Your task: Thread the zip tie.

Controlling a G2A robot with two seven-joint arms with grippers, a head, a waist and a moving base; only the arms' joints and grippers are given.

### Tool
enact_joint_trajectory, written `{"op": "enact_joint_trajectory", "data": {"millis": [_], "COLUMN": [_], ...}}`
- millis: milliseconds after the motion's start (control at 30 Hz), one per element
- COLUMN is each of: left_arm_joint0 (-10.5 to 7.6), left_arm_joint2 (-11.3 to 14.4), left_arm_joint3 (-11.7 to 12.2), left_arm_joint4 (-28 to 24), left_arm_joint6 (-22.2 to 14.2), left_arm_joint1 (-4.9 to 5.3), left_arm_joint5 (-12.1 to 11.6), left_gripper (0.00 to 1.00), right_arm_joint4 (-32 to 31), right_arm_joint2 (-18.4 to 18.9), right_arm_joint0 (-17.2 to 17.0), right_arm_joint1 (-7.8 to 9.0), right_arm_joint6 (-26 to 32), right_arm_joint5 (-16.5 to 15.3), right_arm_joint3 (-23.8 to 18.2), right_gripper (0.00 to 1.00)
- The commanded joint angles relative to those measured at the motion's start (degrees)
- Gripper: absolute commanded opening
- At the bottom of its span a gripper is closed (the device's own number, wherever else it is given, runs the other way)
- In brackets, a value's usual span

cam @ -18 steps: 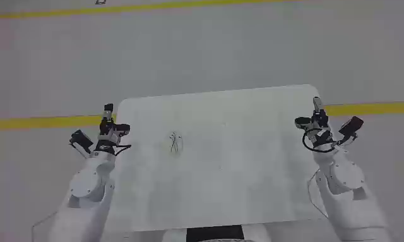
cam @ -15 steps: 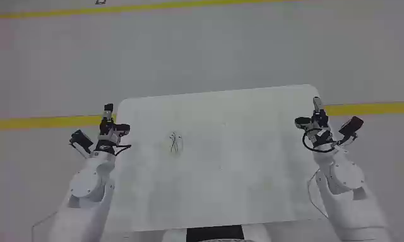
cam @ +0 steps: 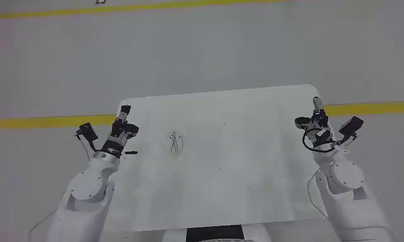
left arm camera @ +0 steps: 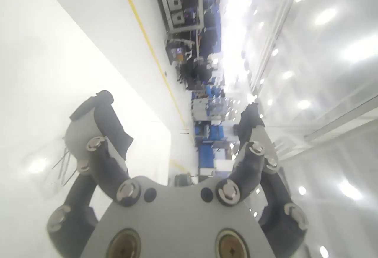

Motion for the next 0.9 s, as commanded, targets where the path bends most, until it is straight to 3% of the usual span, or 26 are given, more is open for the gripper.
{"op": "enact_joint_trajectory", "data": {"millis": [0,200,267,400,533,567,867], "left_arm_joint0": [0.00,0.00,-0.49,-1.28,-0.82,-0.75,-0.75], "left_arm_joint2": [-0.07,-0.07,0.70,1.07,1.07,0.87,0.87], "left_arm_joint3": [-0.01,-0.01,-0.73,-2.88,-5.91,-6.71,-6.71], "left_arm_joint4": [-0.05,-0.05,2.35,11.81,16.28,16.69,16.69], "left_arm_joint6": [-0.02,-0.02,-2.61,-11.12,-14.93,-15.46,-15.46], "left_arm_joint1": [0.00,0.00,0.18,1.10,1.54,1.61,1.61], "left_arm_joint5": [-0.08,-0.08,0.35,4.90,12.04,12.52,12.52], "left_gripper": [1.00,1.00,1.00,1.00,1.00,1.00,1.00], "right_arm_joint4": [0.00,0.00,0.00,0.00,0.00,0.00,0.00], "right_arm_joint2": [0.00,0.00,0.00,0.00,0.00,0.00,0.00], "right_arm_joint0": [0.00,0.00,0.00,0.00,0.00,0.00,0.00], "right_arm_joint1": [0.00,0.00,0.00,0.00,0.00,0.00,0.00], "right_arm_joint6": [0.00,0.00,0.00,0.00,0.00,0.00,0.00], "right_arm_joint5": [0.00,0.00,0.00,0.00,0.00,0.00,0.00], "right_arm_joint3": [0.00,0.00,0.00,0.00,0.00,0.00,0.00], "right_gripper": [1.00,1.00,1.00,1.00,1.00,1.00,1.00]}}
